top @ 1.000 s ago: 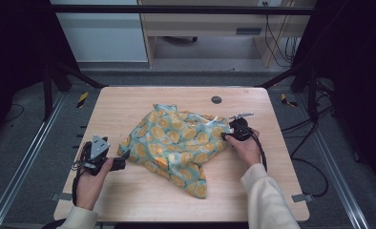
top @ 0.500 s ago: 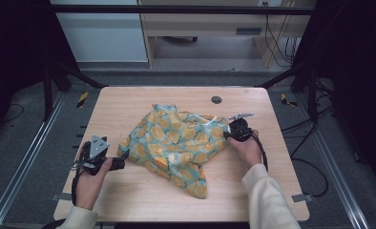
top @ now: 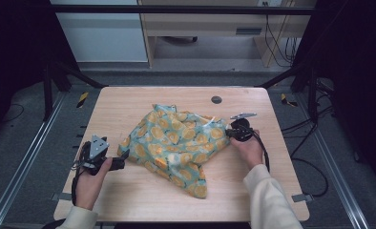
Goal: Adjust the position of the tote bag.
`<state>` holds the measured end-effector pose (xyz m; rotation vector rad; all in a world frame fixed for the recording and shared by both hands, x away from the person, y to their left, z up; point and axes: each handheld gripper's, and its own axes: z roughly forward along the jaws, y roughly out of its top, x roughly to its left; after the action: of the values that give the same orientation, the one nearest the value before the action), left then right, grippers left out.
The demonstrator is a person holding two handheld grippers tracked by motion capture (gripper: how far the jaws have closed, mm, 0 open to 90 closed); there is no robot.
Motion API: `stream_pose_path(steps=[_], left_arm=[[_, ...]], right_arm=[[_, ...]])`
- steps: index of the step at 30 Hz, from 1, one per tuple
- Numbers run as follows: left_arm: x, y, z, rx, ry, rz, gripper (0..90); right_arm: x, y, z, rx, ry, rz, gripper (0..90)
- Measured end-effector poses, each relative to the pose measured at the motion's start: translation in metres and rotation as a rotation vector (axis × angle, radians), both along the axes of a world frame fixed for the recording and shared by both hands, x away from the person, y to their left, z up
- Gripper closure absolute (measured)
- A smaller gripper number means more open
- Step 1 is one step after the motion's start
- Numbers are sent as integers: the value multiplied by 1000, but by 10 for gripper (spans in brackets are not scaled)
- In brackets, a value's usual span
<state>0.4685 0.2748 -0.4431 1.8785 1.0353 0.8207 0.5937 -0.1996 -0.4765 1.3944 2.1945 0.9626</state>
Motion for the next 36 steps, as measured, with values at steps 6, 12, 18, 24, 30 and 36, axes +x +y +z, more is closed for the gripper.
stream_pose_path(steps=[6, 12, 18, 24, 30, 36], left_arm=[[0, 0, 0, 0, 1, 2, 44], [0, 0, 0, 0, 4, 1, 44], [1, 0, 0, -5, 9, 3, 46], [1, -1, -1, -1, 20, -6, 47], [0, -2, 0, -7, 26, -15, 56], [3, -3, 10, -29, 31, -19, 72]], right_arm=[[-7, 3, 12, 42, -27, 29, 900], [-26, 16, 39, 100, -87, 93, 900], [-50, 36, 60, 122, -153, 178, 900], [-75, 59, 75, 150, -195, 269, 900], [-99, 78, 82, 186, -215, 355, 900], [-120, 92, 79, 220, -208, 422, 900]])
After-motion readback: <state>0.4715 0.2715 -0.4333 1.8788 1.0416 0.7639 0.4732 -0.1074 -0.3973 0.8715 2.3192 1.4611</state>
